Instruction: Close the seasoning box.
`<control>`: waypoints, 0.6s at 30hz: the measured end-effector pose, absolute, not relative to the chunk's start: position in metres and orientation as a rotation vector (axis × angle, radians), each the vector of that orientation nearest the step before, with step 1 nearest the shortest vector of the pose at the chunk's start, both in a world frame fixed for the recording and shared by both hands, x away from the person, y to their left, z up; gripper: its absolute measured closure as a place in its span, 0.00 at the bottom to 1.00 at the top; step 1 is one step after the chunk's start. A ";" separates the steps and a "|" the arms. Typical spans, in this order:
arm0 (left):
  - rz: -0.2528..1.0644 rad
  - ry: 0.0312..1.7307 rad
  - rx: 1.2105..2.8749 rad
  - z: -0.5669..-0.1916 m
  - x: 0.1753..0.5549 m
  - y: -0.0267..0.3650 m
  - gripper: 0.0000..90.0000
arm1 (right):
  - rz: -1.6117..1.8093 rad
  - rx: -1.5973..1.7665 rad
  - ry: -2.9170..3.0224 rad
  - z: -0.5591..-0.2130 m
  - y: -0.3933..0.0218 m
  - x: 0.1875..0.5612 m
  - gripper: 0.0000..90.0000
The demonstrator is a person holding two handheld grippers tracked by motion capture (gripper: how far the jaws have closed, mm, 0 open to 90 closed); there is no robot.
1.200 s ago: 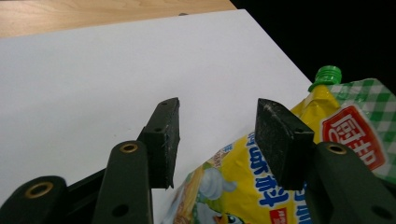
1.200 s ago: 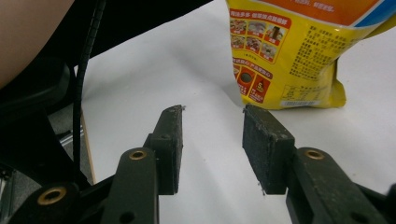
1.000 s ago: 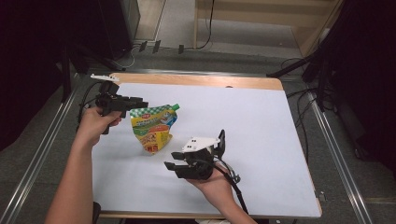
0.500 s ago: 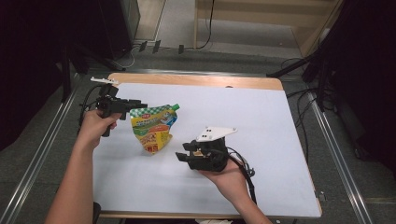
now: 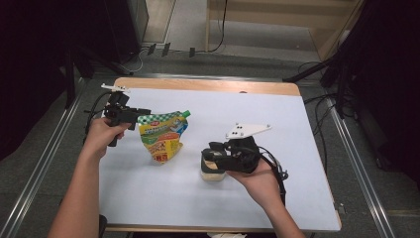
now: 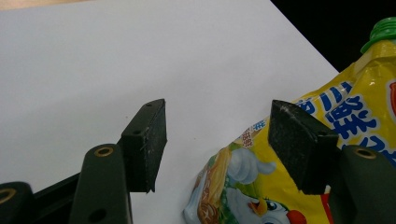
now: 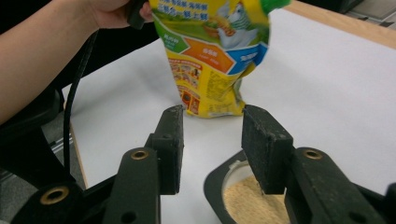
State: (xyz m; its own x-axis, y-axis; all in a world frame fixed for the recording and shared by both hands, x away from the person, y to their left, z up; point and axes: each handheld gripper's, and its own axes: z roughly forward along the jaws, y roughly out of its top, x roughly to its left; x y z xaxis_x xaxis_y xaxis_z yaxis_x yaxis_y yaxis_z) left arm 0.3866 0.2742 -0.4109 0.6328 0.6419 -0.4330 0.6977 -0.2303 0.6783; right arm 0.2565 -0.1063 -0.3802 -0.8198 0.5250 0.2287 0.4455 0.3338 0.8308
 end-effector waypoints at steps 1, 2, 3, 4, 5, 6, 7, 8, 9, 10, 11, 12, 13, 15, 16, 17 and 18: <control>-0.079 1.053 1.937 -0.411 0.387 0.275 0.43 | 1.515 0.920 2.491 -0.378 -0.110 0.257 0.67; -0.080 1.054 1.934 -0.410 0.387 0.275 0.43 | 1.517 0.930 2.481 -0.377 -0.114 0.258 0.68; -0.079 1.055 1.930 -0.410 0.386 0.275 0.43 | 1.526 0.939 2.471 -0.375 -0.117 0.259 0.68; -0.079 1.055 1.929 -0.409 0.386 0.275 0.43 | 1.526 0.943 2.466 -0.373 -0.121 0.259 0.69; -0.079 1.054 1.928 -0.409 0.386 0.275 0.43 | 1.522 0.946 2.463 -0.372 -0.123 0.260 0.69; -0.078 1.051 1.929 -0.409 0.386 0.275 0.43 | 1.524 0.949 2.459 -0.371 -0.125 0.261 0.70; -0.078 1.048 1.931 -0.409 0.386 0.275 0.43 | 1.523 0.954 2.460 -0.370 -0.129 0.261 0.73; -0.078 1.047 1.931 -0.409 0.386 0.275 0.43 | 1.521 0.961 2.457 -0.369 -0.131 0.262 0.74; -0.078 1.046 1.930 -0.409 0.385 0.275 0.43 | 1.522 0.971 2.453 -0.369 -0.133 0.262 0.77; -0.077 1.046 1.929 -0.409 0.385 0.275 0.43 | 1.524 0.968 2.454 -0.368 -0.136 0.264 0.79; -0.077 1.046 1.929 -0.408 0.385 0.275 0.43 | 1.520 0.974 2.451 -0.368 -0.139 0.264 0.80; -0.084 1.044 1.930 -0.408 0.385 0.275 0.43 | 1.518 0.977 2.451 -0.367 -0.141 0.265 0.82; -0.089 1.040 1.930 -0.408 0.385 0.275 0.43 | 1.514 0.988 2.451 -0.367 -0.144 0.266 0.85; -0.084 1.034 1.928 -0.407 0.384 0.275 0.43 | 1.518 1.004 2.443 -0.366 -0.149 0.267 0.89; -0.086 1.032 1.928 -0.407 0.384 0.275 0.43 | 1.521 1.006 2.439 -0.366 -0.151 0.268 0.91; -0.085 1.034 1.927 -0.407 0.384 0.275 0.43 | 1.522 1.007 2.437 -0.365 -0.153 0.268 0.93; -0.081 1.033 1.928 -0.406 0.384 0.275 0.42 | 1.520 1.015 2.429 -0.365 -0.155 0.268 0.94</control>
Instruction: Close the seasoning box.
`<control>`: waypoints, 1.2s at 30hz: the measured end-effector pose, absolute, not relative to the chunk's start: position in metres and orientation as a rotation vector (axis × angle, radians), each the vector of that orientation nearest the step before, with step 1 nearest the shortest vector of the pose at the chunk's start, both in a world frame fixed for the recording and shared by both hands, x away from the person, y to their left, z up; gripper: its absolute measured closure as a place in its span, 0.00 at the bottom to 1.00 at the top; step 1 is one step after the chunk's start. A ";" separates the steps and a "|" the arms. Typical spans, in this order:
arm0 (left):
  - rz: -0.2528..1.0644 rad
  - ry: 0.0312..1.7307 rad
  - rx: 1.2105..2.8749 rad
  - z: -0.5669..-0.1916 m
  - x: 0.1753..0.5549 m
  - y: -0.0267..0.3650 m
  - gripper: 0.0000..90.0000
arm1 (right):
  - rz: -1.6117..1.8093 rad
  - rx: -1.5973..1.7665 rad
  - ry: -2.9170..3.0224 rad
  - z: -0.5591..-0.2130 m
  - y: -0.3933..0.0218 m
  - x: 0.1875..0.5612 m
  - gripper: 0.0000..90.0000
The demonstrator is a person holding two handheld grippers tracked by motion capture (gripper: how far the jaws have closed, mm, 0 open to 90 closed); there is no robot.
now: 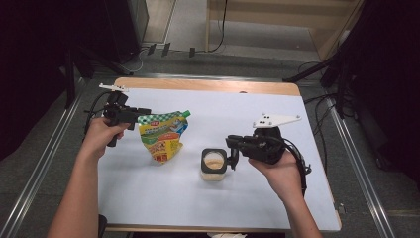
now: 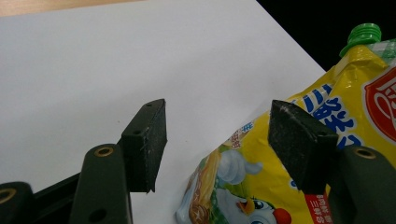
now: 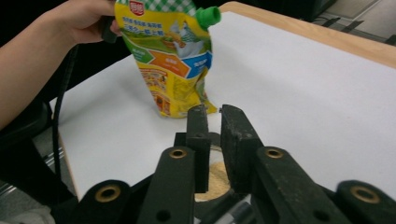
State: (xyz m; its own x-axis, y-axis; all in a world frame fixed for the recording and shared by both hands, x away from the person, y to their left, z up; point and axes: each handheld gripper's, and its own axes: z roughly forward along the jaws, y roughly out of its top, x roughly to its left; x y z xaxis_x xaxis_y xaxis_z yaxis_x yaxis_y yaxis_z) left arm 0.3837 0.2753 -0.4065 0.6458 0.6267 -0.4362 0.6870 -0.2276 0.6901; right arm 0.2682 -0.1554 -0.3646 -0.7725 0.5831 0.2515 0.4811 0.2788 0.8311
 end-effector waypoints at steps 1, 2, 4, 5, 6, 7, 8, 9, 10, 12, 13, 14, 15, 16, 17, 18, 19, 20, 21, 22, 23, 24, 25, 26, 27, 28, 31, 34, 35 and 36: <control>-0.080 1.033 1.928 -0.407 0.384 0.276 0.42 | 1.519 1.019 2.424 -0.364 -0.158 0.269 0.95; -0.080 1.035 1.927 -0.407 0.384 0.276 0.42 | 1.520 1.022 2.414 -0.364 -0.160 0.270 0.96; -0.079 1.037 1.926 -0.406 0.384 0.276 0.42 | 1.516 1.040 2.389 -0.364 -0.167 0.272 0.98; -0.079 1.036 1.925 -0.406 0.384 0.276 0.42 | 1.512 1.051 2.383 -0.364 -0.169 0.272 0.99; -0.086 1.033 1.919 -0.406 0.383 0.276 0.42 | 1.509 1.064 2.378 -0.364 -0.172 0.273 1.00; -0.088 1.033 1.915 -0.405 0.383 0.275 0.42 | 1.504 1.076 2.369 -0.365 -0.175 0.275 1.00; -0.086 1.029 1.914 -0.404 0.382 0.275 0.42 | 1.496 1.085 2.366 -0.366 -0.176 0.276 1.00; -0.083 1.027 1.916 -0.404 0.382 0.275 0.42 | 1.488 1.098 2.368 -0.368 -0.177 0.277 1.00; -0.083 1.027 1.915 -0.404 0.382 0.275 0.42 | 1.481 1.108 2.372 -0.371 -0.178 0.279 1.00; -0.085 1.028 1.920 -0.404 0.382 0.275 0.41 | 1.467 1.123 2.381 -0.375 -0.177 0.281 1.00; -0.085 1.029 1.923 -0.405 0.382 0.275 0.41 | 1.461 1.129 2.392 -0.378 -0.176 0.282 1.00; -0.086 1.030 1.924 -0.405 0.383 0.275 0.41 | 1.459 1.128 2.397 -0.380 -0.176 0.283 1.00; -0.085 1.031 1.926 -0.405 0.383 0.275 0.41 | 1.457 1.132 2.397 -0.382 -0.175 0.284 1.00; -0.084 1.032 1.925 -0.405 0.383 0.275 0.41 | 1.456 1.136 2.400 -0.383 -0.174 0.284 1.00; -0.085 1.033 1.926 -0.405 0.383 0.275 0.41 | 1.454 1.141 2.402 -0.384 -0.174 0.285 1.00; -0.086 1.034 1.926 -0.406 0.383 0.275 0.41 | 1.457 1.142 2.404 -0.384 -0.174 0.285 1.00; -0.087 1.033 1.930 -0.406 0.383 0.275 0.41 | 1.455 1.142 2.407 -0.384 -0.174 0.285 1.00; -0.088 1.034 1.930 -0.406 0.383 0.275 0.41 | 1.453 1.139 2.407 -0.385 -0.173 0.284 1.00; -0.087 1.037 1.931 -0.406 0.383 0.275 0.41 | 1.455 1.133 2.409 -0.385 -0.172 0.284 1.00; -0.074 1.042 1.933 -0.406 0.383 0.275 0.41 | 1.454 1.134 2.413 -0.385 -0.171 0.284 1.00; -0.069 1.044 1.924 -0.405 0.383 0.275 0.41 | 1.454 1.132 2.417 -0.385 -0.169 0.283 1.00; -0.071 1.049 1.917 -0.405 0.383 0.276 0.41 | 1.453 1.123 2.424 -0.386 -0.168 0.283 1.00; -0.070 1.049 1.915 -0.404 0.383 0.276 0.41 | 1.456 1.115 2.428 -0.386 -0.166 0.283 1.00; -0.070 1.047 1.915 -0.404 0.383 0.277 0.41 | 1.458 1.112 2.430 -0.387 -0.164 0.283 1.00; -0.072 1.047 1.915 -0.404 0.383 0.277 0.41 | 1.464 1.106 2.431 -0.388 -0.163 0.282 1.00; -0.074 1.048 1.916 -0.404 0.383 0.277 0.41 | 1.477 1.100 2.435 -0.389 -0.161 0.282 1.00; -0.074 1.048 1.915 -0.405 0.383 0.277 0.41 | 1.493 1.097 2.432 -0.392 -0.157 0.282 1.00; -0.066 1.053 1.918 -0.405 0.383 0.277 0.41 | 1.488 1.087 2.446 -0.394 -0.153 0.281 1.00; -0.061 1.058 1.916 -0.405 0.384 0.277 0.41 | 1.486 1.083 2.450 -0.394 -0.151 0.281 1.00; -0.064 1.059 1.912 -0.405 0.384 0.277 0.41 | 1.486 1.073 2.456 -0.395 -0.149 0.281 1.00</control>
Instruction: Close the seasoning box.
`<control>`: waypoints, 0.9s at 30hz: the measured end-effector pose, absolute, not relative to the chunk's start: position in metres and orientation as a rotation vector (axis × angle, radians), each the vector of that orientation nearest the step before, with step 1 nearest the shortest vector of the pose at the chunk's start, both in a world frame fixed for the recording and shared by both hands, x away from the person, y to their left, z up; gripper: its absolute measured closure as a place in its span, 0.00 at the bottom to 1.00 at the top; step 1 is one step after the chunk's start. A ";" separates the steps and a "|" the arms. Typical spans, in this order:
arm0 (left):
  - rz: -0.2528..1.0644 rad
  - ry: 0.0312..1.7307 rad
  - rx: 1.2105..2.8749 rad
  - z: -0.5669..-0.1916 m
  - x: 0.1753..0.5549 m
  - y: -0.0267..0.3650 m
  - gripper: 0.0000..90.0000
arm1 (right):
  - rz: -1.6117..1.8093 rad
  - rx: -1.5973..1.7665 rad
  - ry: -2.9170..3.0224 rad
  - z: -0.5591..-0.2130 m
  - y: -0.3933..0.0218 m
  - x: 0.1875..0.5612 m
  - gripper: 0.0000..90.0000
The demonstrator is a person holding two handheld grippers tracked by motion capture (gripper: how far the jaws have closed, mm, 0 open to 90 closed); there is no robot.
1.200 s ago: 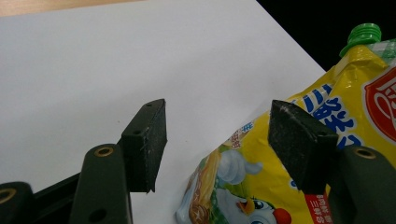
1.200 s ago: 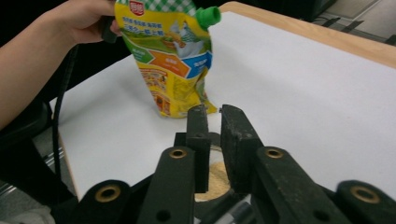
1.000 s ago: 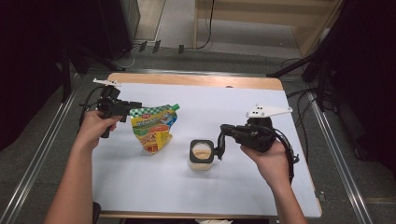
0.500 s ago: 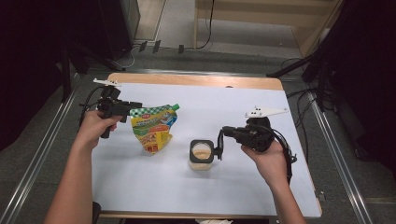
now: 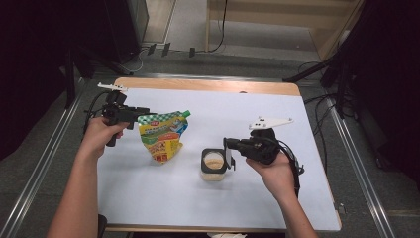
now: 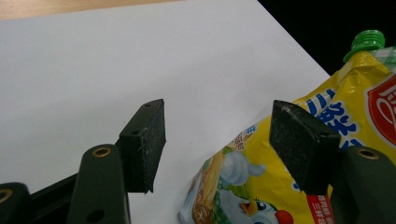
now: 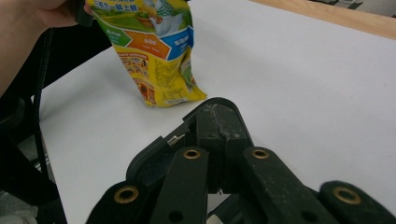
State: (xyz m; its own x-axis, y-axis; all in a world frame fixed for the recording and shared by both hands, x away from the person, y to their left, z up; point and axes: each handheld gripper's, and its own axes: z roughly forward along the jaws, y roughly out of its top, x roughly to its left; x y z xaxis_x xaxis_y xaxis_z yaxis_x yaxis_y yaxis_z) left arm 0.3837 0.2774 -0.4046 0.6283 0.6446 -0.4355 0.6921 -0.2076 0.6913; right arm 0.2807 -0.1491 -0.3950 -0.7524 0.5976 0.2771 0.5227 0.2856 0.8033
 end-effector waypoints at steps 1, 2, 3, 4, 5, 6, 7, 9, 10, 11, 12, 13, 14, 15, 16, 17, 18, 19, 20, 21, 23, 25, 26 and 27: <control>-0.064 1.059 1.910 -0.405 0.384 0.277 0.41 | 1.485 1.070 2.458 -0.396 -0.147 0.280 1.00; -0.064 1.058 1.911 -0.405 0.384 0.278 0.41 | 1.484 1.061 2.463 -0.396 -0.146 0.280 1.00; -0.066 1.058 1.912 -0.405 0.384 0.278 0.41 | 1.483 1.057 2.468 -0.397 -0.144 0.280 1.00; -0.071 1.059 1.913 -0.405 0.384 0.277 0.41 | 1.482 1.052 2.472 -0.397 -0.143 0.279 1.00; -0.074 1.059 1.914 -0.405 0.384 0.277 0.41 | 1.482 1.048 2.473 -0.398 -0.141 0.278 1.00; -0.077 1.056 1.917 -0.405 0.384 0.277 0.41 | 1.483 1.041 2.474 -0.398 -0.140 0.278 1.00; -0.078 1.056 1.918 -0.406 0.384 0.277 0.41 | 1.495 1.046 2.474 -0.398 -0.139 0.278 1.00; -0.077 1.056 1.916 -0.406 0.384 0.276 0.41 | 1.518 1.043 2.467 -0.400 -0.138 0.278 1.00; -0.079 1.054 1.916 -0.406 0.384 0.276 0.41 | 1.530 1.043 2.463 -0.400 -0.137 0.278 1.00; -0.080 1.052 1.917 -0.406 0.384 0.276 0.41 | 1.529 1.043 2.463 -0.401 -0.136 0.277 1.00; -0.081 1.052 1.917 -0.406 0.384 0.276 0.41 | 1.525 1.040 2.465 -0.401 -0.134 0.277 1.00; -0.082 1.056 1.914 -0.406 0.385 0.277 0.41 | 1.526 1.031 2.466 -0.402 -0.133 0.277 1.00; -0.084 1.058 1.914 -0.407 0.385 0.277 0.41 | 1.521 1.023 2.470 -0.403 -0.131 0.276 1.00; -0.083 1.057 1.915 -0.407 0.385 0.277 0.41 | 1.508 1.017 2.477 -0.404 -0.129 0.275 1.00; -0.083 1.057 1.915 -0.407 0.385 0.277 0.41 | 1.499 1.010 2.482 -0.405 -0.127 0.275 1.00; -0.083 1.057 1.917 -0.407 0.385 0.277 0.41 | 1.496 1.005 2.484 -0.405 -0.126 0.274 1.00; -0.082 1.057 1.918 -0.407 0.385 0.277 0.41 | 1.491 1.000 2.492 -0.406 -0.124 0.274 1.00; -0.080 1.057 1.919 -0.406 0.384 0.277 0.41 | 1.488 0.999 2.496 -0.407 -0.123 0.274 1.00; -0.079 1.059 1.920 -0.406 0.384 0.276 0.41 | 1.486 0.999 2.501 -0.407 -0.121 0.273 1.00; -0.080 1.059 1.923 -0.406 0.384 0.276 0.41 | 1.482 0.993 2.508 -0.408 -0.120 0.273 1.00; -0.085 1.060 1.929 -0.407 0.384 0.276 0.41 | 1.469 0.983 2.517 -0.410 -0.117 0.273 1.00; -0.091 1.066 1.932 -0.407 0.384 0.276 0.41 | 1.461 0.977 2.534 -0.412 -0.112 0.273 1.00; -0.096 1.067 1.930 -0.407 0.384 0.277 0.40 | 1.458 0.965 2.542 -0.414 -0.110 0.273 1.00; -0.096 1.069 1.928 -0.408 0.384 0.277 0.40 | 1.455 0.960 2.550 -0.416 -0.109 0.273 1.00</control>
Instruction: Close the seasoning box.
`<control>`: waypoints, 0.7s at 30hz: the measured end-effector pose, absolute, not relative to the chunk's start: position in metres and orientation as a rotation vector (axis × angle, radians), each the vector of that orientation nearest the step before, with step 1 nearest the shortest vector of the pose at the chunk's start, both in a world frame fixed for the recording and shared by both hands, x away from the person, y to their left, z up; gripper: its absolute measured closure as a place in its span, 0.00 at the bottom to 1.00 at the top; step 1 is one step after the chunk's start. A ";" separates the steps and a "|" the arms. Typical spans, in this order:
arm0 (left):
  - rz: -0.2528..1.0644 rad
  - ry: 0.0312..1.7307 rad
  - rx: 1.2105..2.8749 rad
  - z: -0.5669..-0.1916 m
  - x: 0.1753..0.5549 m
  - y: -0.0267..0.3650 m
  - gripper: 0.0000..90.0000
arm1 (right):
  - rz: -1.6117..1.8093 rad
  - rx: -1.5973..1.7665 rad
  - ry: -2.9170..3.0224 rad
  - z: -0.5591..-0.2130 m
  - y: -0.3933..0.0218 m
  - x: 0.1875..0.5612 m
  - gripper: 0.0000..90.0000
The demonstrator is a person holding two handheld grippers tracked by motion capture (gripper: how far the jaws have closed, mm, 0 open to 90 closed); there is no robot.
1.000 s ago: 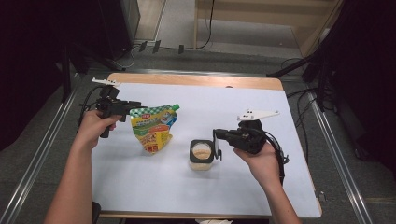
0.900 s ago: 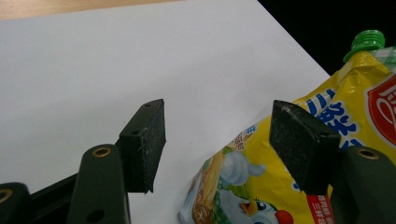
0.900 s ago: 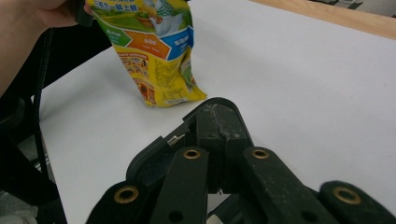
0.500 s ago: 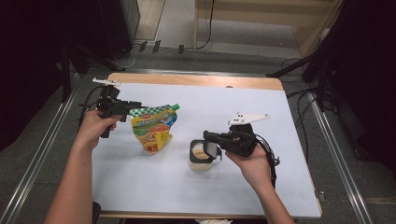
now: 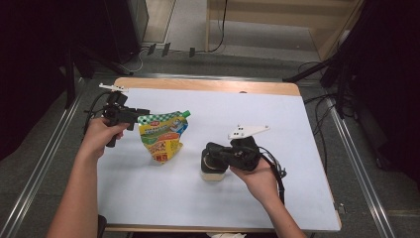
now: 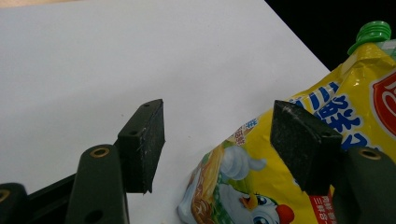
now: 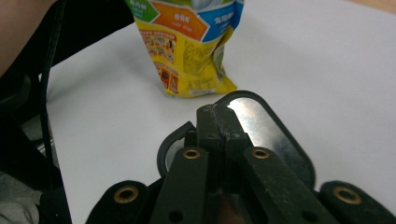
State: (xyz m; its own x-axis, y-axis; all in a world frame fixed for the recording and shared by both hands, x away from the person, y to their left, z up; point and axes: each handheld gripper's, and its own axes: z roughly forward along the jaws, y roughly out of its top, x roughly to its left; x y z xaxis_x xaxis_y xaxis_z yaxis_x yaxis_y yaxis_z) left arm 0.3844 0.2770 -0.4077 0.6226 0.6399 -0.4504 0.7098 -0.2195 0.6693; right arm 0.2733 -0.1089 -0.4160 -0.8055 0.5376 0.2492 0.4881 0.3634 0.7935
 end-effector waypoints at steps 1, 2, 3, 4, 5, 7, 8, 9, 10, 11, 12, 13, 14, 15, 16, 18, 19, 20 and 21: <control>-0.096 1.068 1.929 -0.408 0.385 0.277 0.40 | 1.449 0.951 2.563 -0.419 -0.106 0.273 1.00; -0.097 1.068 1.928 -0.408 0.385 0.277 0.40 | 1.440 0.950 2.571 -0.421 -0.104 0.273 1.00; -0.098 1.067 1.928 -0.408 0.385 0.277 0.40 | 1.430 0.953 2.585 -0.424 -0.102 0.272 1.00; -0.097 1.068 1.929 -0.408 0.384 0.277 0.40 | 1.424 0.944 2.594 -0.427 -0.099 0.272 1.00; -0.097 1.066 1.929 -0.408 0.384 0.276 0.40 | 1.418 0.942 2.601 -0.429 -0.097 0.272 1.00; -0.096 1.064 1.934 -0.408 0.384 0.276 0.40 | 1.401 0.937 2.618 -0.433 -0.094 0.272 1.00; -0.098 1.061 1.934 -0.408 0.384 0.276 0.40 | 1.386 0.936 2.624 -0.435 -0.093 0.272 1.00; -0.098 1.059 1.935 -0.408 0.384 0.276 0.39 | 1.389 0.932 2.624 -0.436 -0.092 0.272 1.00; -0.099 1.058 1.936 -0.408 0.384 0.275 0.39 | 1.397 0.930 2.623 -0.437 -0.092 0.272 1.00; -0.099 1.059 1.937 -0.408 0.384 0.275 0.39 | 1.400 0.927 2.623 -0.437 -0.092 0.273 1.00; -0.099 1.059 1.938 -0.408 0.384 0.275 0.39 | 1.403 0.926 2.621 -0.437 -0.092 0.273 1.00; -0.099 1.060 1.939 -0.409 0.384 0.275 0.39 | 1.409 0.923 2.620 -0.438 -0.092 0.273 1.00; -0.098 1.062 1.940 -0.409 0.385 0.274 0.39 | 1.418 0.921 2.618 -0.438 -0.092 0.273 1.00; -0.097 1.063 1.943 -0.409 0.385 0.274 0.39 | 1.423 0.922 2.618 -0.439 -0.093 0.273 1.00; -0.098 1.062 1.943 -0.409 0.385 0.274 0.39 | 1.425 0.920 2.618 -0.439 -0.092 0.273 1.00; -0.096 1.060 1.947 -0.409 0.385 0.274 0.39 | 1.426 0.913 2.616 -0.439 -0.092 0.272 0.97; -0.097 1.060 1.947 -0.409 0.385 0.274 0.39 | 1.426 0.911 2.616 -0.439 -0.092 0.272 0.96; -0.097 1.060 1.947 -0.409 0.385 0.274 0.39 | 1.427 0.911 2.619 -0.438 -0.092 0.272 0.95; -0.097 1.061 1.947 -0.409 0.385 0.274 0.39 | 1.430 0.913 2.622 -0.438 -0.092 0.272 0.94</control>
